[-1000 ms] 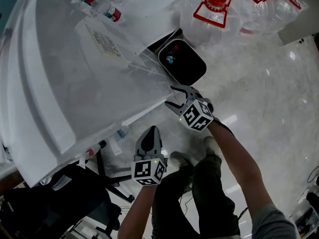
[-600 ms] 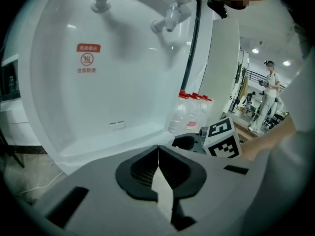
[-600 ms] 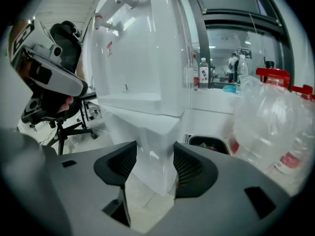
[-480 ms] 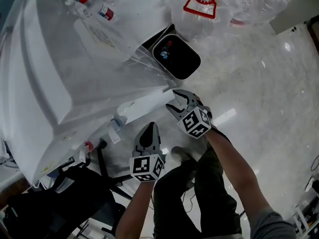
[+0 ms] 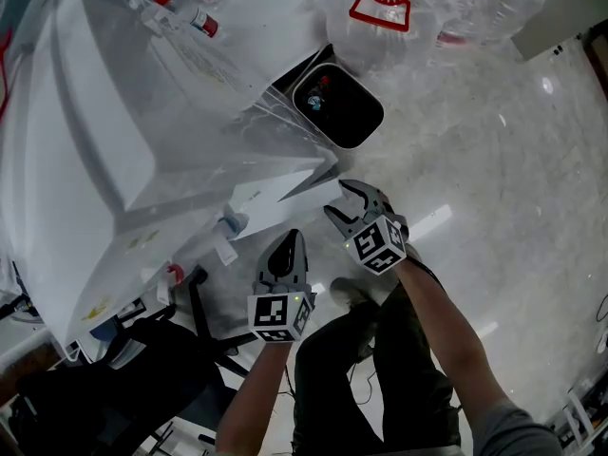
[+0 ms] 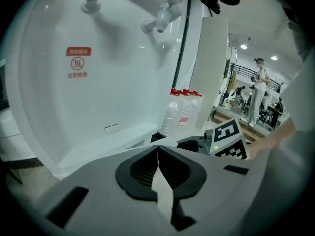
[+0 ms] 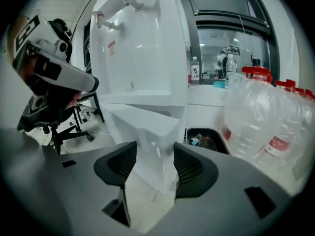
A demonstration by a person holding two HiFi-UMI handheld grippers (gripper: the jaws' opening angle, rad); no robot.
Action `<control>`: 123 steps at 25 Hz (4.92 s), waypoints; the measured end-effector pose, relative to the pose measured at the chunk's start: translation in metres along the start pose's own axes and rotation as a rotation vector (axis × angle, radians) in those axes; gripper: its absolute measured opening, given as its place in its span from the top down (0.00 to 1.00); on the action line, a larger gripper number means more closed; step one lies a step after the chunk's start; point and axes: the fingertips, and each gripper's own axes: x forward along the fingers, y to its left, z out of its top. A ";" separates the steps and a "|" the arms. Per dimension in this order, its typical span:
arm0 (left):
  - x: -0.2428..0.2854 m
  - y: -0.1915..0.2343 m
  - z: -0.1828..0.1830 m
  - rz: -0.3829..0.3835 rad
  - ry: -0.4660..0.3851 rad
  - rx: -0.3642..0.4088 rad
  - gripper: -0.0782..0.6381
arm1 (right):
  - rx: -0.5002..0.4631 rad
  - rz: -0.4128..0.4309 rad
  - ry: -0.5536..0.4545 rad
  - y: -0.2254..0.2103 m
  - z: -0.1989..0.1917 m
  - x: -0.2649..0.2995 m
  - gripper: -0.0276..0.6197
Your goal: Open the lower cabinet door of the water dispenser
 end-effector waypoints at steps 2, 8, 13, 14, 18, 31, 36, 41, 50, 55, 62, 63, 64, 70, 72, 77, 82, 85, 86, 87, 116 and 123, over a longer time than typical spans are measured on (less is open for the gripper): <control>0.004 -0.002 0.003 -0.031 0.006 0.069 0.88 | 0.002 0.015 0.000 0.001 0.000 0.000 0.59; 0.021 -0.013 0.001 -0.148 0.128 0.359 0.87 | 0.119 0.063 -0.043 -0.002 -0.001 -0.029 0.59; 0.032 -0.019 -0.006 -0.177 0.230 0.539 0.87 | 0.179 0.060 -0.055 -0.009 -0.002 -0.074 0.65; 0.035 -0.020 -0.006 -0.178 0.246 0.567 0.85 | 0.185 0.048 -0.062 -0.013 -0.001 -0.083 0.67; 0.049 -0.027 -0.010 -0.191 0.317 0.671 0.74 | 0.191 0.008 -0.085 -0.028 0.001 -0.113 0.82; 0.091 -0.028 -0.032 -0.205 0.592 0.924 0.58 | 0.245 0.060 -0.131 -0.037 -0.008 -0.164 0.94; 0.097 -0.022 -0.043 -0.190 0.629 0.954 0.59 | 0.275 0.076 -0.142 -0.032 -0.017 -0.170 0.94; 0.093 -0.028 -0.046 -0.223 0.622 1.003 0.60 | 0.332 0.053 -0.138 -0.016 -0.031 -0.178 0.94; 0.058 -0.047 -0.078 -0.356 0.600 1.158 0.61 | 0.473 -0.040 -0.155 0.044 -0.049 -0.192 0.94; 0.035 -0.057 -0.097 -0.450 0.572 1.255 0.61 | 0.567 -0.093 -0.186 0.087 -0.050 -0.195 0.94; -0.007 -0.060 -0.129 -0.558 0.526 1.402 0.61 | 0.651 -0.149 -0.212 0.144 -0.055 -0.189 0.94; -0.012 -0.060 -0.133 -0.572 0.519 1.419 0.61 | 0.667 -0.156 -0.217 0.151 -0.055 -0.187 0.94; -0.017 -0.060 -0.137 -0.585 0.513 1.437 0.61 | 0.679 -0.161 -0.220 0.158 -0.054 -0.185 0.94; -0.054 -0.054 -0.163 -0.672 0.512 1.561 0.61 | 0.728 -0.166 -0.220 0.200 -0.051 -0.174 0.94; -0.065 -0.050 -0.171 -0.697 0.514 1.604 0.61 | 0.741 -0.162 -0.213 0.211 -0.052 -0.172 0.94; -0.091 -0.037 -0.190 -0.735 0.518 1.702 0.61 | 0.801 -0.162 -0.211 0.234 -0.054 -0.171 0.95; -0.111 -0.019 -0.201 -0.758 0.528 1.853 0.61 | 0.855 -0.147 -0.210 0.256 -0.055 -0.166 0.95; -0.123 -0.013 -0.207 -0.776 0.529 1.914 0.61 | 0.886 -0.132 -0.209 0.268 -0.055 -0.161 0.94; -0.127 -0.011 -0.208 -0.782 0.531 1.930 0.61 | 0.894 -0.126 -0.209 0.272 -0.055 -0.159 0.95; -0.131 -0.010 -0.209 -0.793 0.534 1.942 0.61 | 0.901 -0.120 -0.209 0.276 -0.054 -0.157 0.95; -0.202 0.075 -0.247 -0.832 0.531 2.271 0.60 | 0.935 0.018 -0.196 0.325 -0.032 -0.143 0.94; -0.218 0.065 -0.208 -0.776 0.498 2.191 0.59 | 0.904 0.048 -0.195 0.321 -0.009 -0.163 0.94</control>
